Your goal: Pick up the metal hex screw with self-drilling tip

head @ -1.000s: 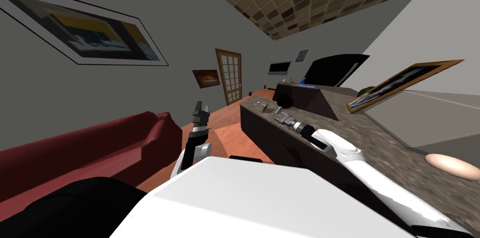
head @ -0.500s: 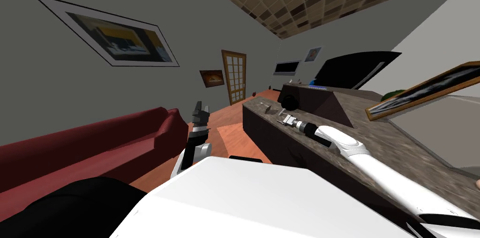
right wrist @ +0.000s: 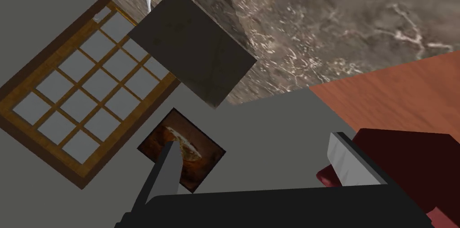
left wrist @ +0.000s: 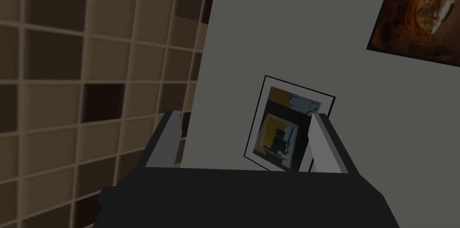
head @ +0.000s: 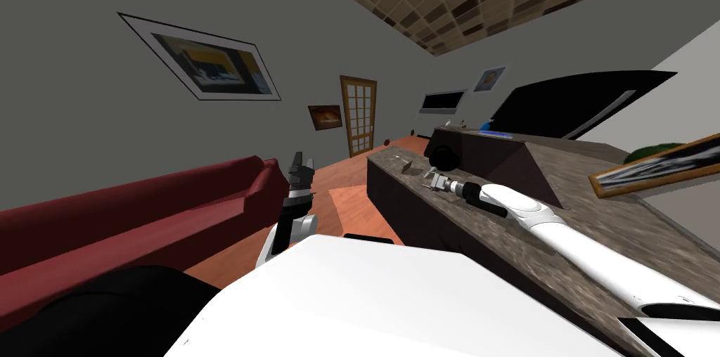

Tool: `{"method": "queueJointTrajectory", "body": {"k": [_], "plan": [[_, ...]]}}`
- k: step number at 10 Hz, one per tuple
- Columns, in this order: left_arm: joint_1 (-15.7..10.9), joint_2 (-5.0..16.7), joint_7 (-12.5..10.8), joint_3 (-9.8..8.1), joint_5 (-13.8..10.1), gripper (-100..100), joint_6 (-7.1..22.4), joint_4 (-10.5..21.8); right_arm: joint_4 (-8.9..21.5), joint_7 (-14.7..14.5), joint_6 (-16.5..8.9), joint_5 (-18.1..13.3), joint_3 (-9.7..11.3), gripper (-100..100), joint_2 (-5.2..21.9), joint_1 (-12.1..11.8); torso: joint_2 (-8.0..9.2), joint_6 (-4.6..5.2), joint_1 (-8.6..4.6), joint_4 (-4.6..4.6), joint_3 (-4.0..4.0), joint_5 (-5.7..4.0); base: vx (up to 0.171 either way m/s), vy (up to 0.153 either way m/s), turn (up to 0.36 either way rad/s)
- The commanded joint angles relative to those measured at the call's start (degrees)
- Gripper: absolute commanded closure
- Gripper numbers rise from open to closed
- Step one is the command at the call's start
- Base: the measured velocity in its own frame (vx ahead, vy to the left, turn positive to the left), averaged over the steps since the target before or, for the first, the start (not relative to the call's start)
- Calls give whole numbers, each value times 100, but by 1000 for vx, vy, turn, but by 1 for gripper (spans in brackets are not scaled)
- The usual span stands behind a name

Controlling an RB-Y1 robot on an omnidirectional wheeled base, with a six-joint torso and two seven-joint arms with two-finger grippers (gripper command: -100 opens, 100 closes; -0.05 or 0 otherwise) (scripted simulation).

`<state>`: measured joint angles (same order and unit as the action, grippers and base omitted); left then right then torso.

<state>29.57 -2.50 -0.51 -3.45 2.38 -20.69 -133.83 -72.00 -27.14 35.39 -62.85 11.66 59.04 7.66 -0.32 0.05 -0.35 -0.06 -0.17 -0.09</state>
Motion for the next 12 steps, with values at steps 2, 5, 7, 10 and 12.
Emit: {"method": "queueJointTrajectory", "body": {"k": [2, 5, 7, 10, 12], "plan": [[0, 0, 0, 0, 0, 0, 0, 0, 327, -238, 217, -400, 276, -100, 286, 237, 0, 3, 5, -1, -1, 0, 38, -50, 164], [-1, 1, 0, 0, 0, 0, 0, 0, 780, -578, 550, -813, 605, -100, 605, 535, 22, -3, -28, 4, 11, -6, -18, -142, 354], [1, 1, 0, -1, 0, 0, 0, 0, 988, -739, 716, -1109, 769, -100, 744, 667, 16, 10, -27, 3, 9, -9, 11, -104, 137], [1, 0, 0, -1, 0, 0, 0, 0, 1337, -1034, 1036, -1483, 1089, -100, 979, 894, -9, 3, -10, -3, -5, -3, 51, -92, 197], [2, 1, 0, -1, 0, 0, 0, 0, 1523, -1167, 1187, -1647, 1241, -100, 1073, 989, -13, 8, -15, -4, -8, -6, 38, -89, 148]]}}
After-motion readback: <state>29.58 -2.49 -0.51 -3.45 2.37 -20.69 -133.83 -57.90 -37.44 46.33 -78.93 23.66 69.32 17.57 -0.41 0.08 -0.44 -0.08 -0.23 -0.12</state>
